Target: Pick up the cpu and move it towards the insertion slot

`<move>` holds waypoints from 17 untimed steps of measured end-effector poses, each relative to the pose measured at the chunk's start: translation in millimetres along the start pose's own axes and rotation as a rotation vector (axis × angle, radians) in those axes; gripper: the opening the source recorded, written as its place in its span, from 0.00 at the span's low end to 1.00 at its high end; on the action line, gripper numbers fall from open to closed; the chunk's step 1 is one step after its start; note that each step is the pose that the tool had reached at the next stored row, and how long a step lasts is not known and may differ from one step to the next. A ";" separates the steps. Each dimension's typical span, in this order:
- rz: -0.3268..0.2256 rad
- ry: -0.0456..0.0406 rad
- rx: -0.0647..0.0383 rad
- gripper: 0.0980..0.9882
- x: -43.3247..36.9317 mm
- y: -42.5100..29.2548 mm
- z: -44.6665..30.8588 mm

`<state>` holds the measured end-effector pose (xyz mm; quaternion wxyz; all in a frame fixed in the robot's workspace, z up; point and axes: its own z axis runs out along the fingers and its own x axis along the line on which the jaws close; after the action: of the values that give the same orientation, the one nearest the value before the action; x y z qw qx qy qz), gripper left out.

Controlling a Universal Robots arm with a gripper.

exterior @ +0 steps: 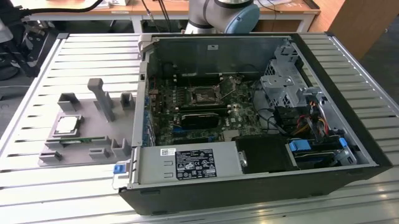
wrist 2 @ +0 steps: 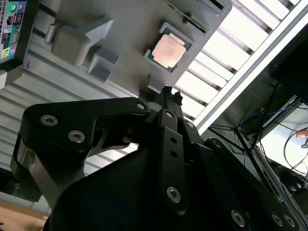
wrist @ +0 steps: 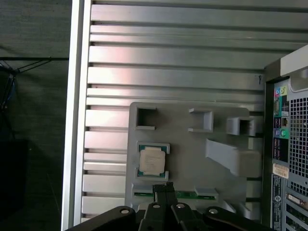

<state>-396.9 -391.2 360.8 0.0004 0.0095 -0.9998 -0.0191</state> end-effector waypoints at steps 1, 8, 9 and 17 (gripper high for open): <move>0.000 0.0001 0.000 0.01 0.4 -0.2 0.6; -0.001 -0.0002 0.000 0.01 1.8 -4.1 6.1; -0.001 -0.0002 0.000 0.01 2.1 -4.7 7.3; -0.001 -0.0007 0.000 0.01 3.5 -8.2 13.4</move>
<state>-400.3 -399.0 347.0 0.0000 0.0102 -0.9998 -0.0192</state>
